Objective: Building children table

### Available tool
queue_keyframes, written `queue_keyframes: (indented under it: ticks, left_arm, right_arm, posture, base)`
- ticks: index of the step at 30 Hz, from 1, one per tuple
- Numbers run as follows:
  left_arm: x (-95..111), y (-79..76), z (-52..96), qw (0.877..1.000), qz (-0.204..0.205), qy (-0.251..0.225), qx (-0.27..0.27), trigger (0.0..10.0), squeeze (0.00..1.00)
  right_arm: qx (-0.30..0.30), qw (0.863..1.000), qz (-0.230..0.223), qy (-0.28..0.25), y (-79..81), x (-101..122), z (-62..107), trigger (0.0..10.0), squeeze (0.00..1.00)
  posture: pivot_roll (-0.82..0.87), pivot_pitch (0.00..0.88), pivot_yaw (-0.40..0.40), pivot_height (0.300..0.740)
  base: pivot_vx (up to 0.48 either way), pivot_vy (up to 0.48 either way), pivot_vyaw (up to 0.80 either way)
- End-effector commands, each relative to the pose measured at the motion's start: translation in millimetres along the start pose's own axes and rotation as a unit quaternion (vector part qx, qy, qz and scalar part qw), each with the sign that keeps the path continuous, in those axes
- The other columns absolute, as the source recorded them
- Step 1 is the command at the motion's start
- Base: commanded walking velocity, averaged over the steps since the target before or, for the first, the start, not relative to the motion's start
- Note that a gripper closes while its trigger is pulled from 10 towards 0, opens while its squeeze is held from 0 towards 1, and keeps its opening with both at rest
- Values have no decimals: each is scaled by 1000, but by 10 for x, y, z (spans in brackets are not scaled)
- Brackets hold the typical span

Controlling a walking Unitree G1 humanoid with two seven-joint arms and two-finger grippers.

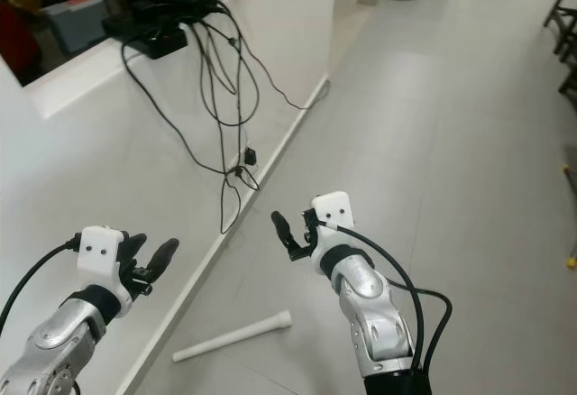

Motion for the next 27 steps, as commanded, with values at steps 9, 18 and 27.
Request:
queue_keyframes:
  ticks: [9, 18, 27]
  left_arm:
    - [-44, 17, -8, 1000, -15, 6, 4, 10000, 0]
    - [-50, 22, -15, 1000, -19, 6, 4, 10000, 0]
    - [-30, 20, -19, 1000, -25, 2, 1, 10000, 0]
  right_arm:
    - [-40, 999, -12, 19, -61, -149, 132, 10000, 0]
    - [-51, 998, -8, 32, -64, -208, 260, 10000, 0]
    - [-49, 998, -13, 27, -51, -178, 200, 10000, 0]
  posture:
    - [-51, 103, 48, 740]
    - [-61, 100, 50, 740]
    - [-55, 105, 58, 740]
  base:
    - [0, 0, -800]
    - [0, 0, -800]
    - [0, 0, -800]
Point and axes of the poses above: a point about 5 cm out from each wrist's last joint towards the gripper, its own z axis pointing back from the gripper into the wrist, its own x axis along the axis of the wrist's last joint, y = z × x, the point moved 5 cm from there along -z, pointing out of the wrist towards the gripper, and after that the axes turned 3 degrees about -z, right-handed, at the moved point
